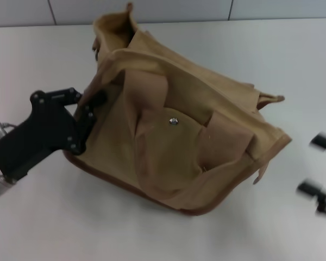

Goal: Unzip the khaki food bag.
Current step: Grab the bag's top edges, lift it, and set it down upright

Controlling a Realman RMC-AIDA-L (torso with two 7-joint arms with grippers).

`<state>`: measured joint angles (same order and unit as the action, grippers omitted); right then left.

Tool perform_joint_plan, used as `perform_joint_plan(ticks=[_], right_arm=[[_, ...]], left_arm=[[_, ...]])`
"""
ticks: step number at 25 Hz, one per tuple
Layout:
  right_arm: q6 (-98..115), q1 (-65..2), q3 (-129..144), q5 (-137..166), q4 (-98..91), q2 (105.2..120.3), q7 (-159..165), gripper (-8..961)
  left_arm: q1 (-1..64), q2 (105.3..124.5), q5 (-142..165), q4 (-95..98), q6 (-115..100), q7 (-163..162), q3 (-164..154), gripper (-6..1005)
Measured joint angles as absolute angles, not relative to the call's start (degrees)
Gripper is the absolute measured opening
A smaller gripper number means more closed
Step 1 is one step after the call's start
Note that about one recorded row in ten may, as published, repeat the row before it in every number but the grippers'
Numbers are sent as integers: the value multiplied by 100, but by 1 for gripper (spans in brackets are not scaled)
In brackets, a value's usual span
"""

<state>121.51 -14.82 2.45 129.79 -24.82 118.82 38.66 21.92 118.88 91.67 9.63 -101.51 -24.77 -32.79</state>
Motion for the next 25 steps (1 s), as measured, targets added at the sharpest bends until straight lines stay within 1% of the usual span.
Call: perform_joint_plan(ticks=[7, 10, 11, 12, 13, 20, 21, 22, 24, 25], right_arm=[[12210, -1600, -94, 11640, -2669, 11821, 5415, 829], [12315, -1883, -85, 11544, -3080, 11773, 6011, 828], [12412, -2098, -49, 11543, -3388, 11765, 6337, 828], [12412, -2098, -49, 11543, -3388, 11765, 6337, 828], [12452, -2321, 110, 11543, -3736, 11762, 6705, 828], [12391, -2970, 869, 11532, -4357, 11763, 7604, 826], [12275, -3163, 1124, 11530, -4400, 11784, 7731, 826], [12275, -3163, 1124, 11530, -4400, 11784, 7731, 826], [11945, -3373, 1532, 11529, -4438, 11852, 7786, 825], [11945, -3373, 1532, 11529, -4438, 11852, 7786, 825]], left_arm=[[2497, 11891, 9163, 1452, -10658, -2723, -3318, 57], [2640, 11891, 9163, 1596, -10771, -2825, -3360, 57], [2718, 11897, 9162, 1679, -10799, -2887, -3410, 57], [2718, 11897, 9162, 1679, -10799, -2887, -3410, 57], [2787, 11901, 9162, 1712, -10825, -2908, -3479, 57], [2866, 11912, 9161, 1860, -10887, -2915, -3721, 57], [2867, 11915, 9160, 1864, -10889, -2901, -3731, 57], [2867, 11915, 9160, 1864, -10889, -2901, -3731, 57], [2855, 11921, 9156, 1852, -10890, -2887, -3735, 57], [2853, 11922, 9156, 1848, -10892, -2885, -3738, 57]])
